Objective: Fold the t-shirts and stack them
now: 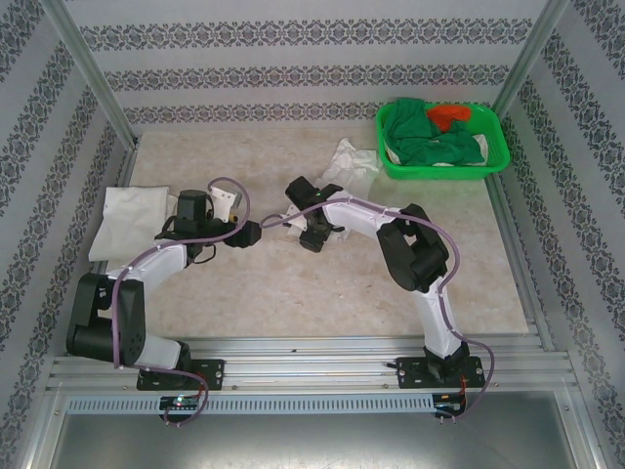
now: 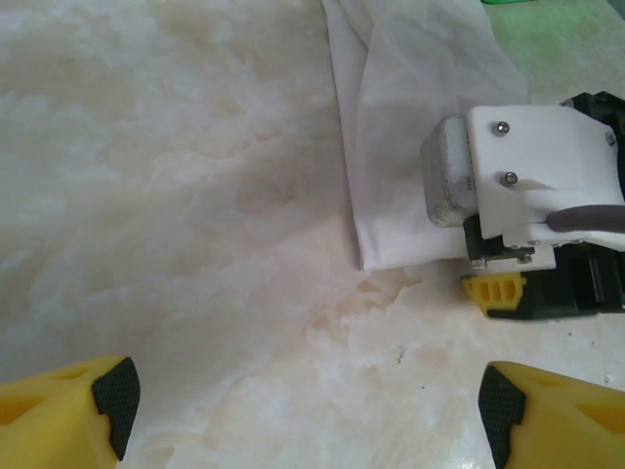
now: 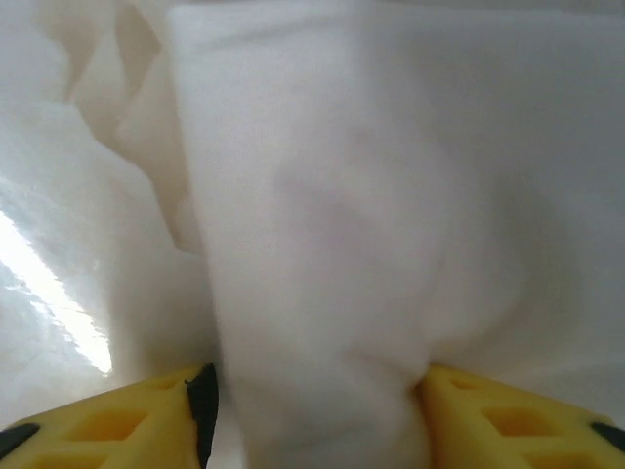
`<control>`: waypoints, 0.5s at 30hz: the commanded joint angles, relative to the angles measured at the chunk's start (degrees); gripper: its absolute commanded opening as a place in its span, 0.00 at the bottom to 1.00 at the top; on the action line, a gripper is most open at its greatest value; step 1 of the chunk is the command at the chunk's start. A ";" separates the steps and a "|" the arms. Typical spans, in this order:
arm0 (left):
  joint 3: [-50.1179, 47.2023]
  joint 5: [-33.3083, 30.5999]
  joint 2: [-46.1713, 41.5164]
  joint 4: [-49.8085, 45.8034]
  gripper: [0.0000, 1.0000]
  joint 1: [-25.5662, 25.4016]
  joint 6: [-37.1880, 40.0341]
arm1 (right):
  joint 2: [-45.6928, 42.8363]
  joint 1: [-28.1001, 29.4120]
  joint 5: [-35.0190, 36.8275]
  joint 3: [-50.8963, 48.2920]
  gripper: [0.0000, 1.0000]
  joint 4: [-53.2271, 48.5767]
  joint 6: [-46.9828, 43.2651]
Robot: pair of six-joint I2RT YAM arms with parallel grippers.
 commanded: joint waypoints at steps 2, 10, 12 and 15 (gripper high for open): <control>-0.73 -1.33 -2.12 0.22 0.91 0.35 0.07 | 1.00 -0.94 1.54 -0.15 0.19 -2.52 0.27; 2.09 -14.61 -0.58 -1.95 1.00 1.04 -19.02 | -8.11 1.71 -4.89 -6.69 0.00 -0.77 3.95; 4.78 -16.26 0.91 -6.10 1.00 1.23 -24.77 | -10.33 3.32 -8.89 -7.61 0.00 -0.46 6.42; 7.58 -14.13 3.88 -8.54 1.00 1.23 -29.02 | -12.18 6.24 -12.90 -7.68 0.00 -0.82 8.26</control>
